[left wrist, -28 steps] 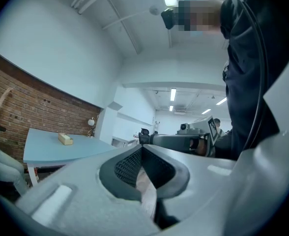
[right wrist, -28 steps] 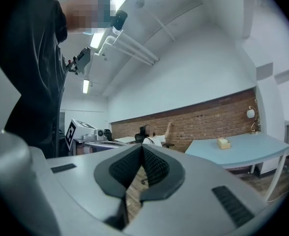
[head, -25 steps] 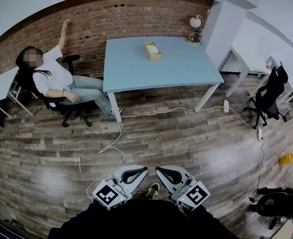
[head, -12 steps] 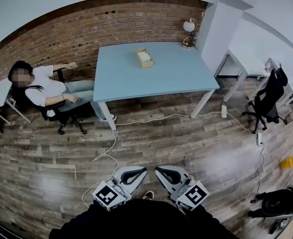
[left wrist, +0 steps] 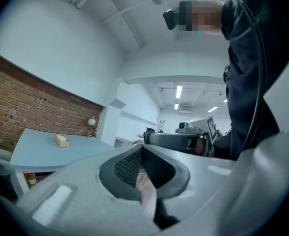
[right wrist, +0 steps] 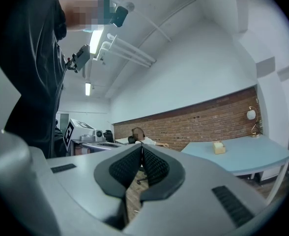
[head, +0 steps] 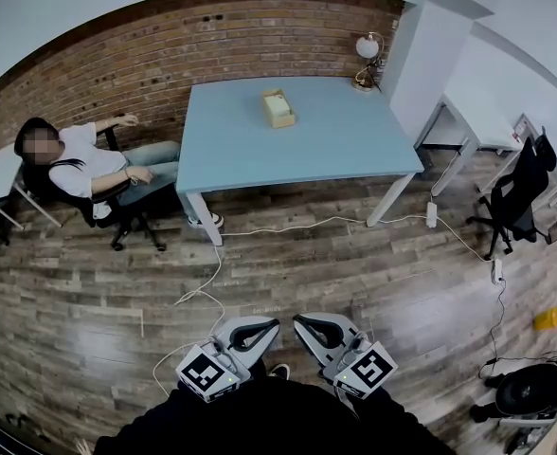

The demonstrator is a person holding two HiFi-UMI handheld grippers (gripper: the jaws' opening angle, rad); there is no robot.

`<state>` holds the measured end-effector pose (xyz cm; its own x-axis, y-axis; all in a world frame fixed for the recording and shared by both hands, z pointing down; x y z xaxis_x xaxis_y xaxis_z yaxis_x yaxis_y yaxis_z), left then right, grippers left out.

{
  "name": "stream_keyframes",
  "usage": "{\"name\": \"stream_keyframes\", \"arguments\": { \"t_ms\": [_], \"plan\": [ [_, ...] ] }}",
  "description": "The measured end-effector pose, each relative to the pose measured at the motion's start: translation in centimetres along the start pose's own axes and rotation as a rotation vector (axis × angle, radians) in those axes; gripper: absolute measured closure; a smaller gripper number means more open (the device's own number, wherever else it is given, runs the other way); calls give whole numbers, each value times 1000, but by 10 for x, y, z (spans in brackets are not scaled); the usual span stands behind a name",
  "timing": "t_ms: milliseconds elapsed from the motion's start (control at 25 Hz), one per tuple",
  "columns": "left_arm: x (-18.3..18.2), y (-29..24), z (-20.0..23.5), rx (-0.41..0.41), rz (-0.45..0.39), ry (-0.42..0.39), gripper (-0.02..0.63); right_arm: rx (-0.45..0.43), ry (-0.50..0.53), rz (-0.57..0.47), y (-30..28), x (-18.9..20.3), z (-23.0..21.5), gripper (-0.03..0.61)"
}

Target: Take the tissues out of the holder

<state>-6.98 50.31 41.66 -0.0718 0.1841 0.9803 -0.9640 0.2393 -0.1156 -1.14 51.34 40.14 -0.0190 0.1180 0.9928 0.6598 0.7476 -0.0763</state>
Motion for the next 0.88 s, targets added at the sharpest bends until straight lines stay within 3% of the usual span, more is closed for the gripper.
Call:
{"name": "stream_keyframes", "arguments": {
  "t_ms": [480, 880],
  "plan": [
    [0, -17, 73, 15, 4, -18, 620, 13, -13, 25, -55, -1, -47, 574],
    [-28, -32, 156, 57, -4, 8, 620, 56, -13, 42, -125, -18, -97, 574]
  ]
}}
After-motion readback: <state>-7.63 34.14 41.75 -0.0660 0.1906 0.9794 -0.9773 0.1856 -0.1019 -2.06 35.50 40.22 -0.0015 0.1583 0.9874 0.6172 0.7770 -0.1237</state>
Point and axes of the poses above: the fingertips, and each gripper's own axes: y backward along the fingers, z to its left, x out of its underside, the point moved 2 cm from there along y, backward along the fingers, and after that the axes turned 4 degrees about z, right-handed, at the moved point
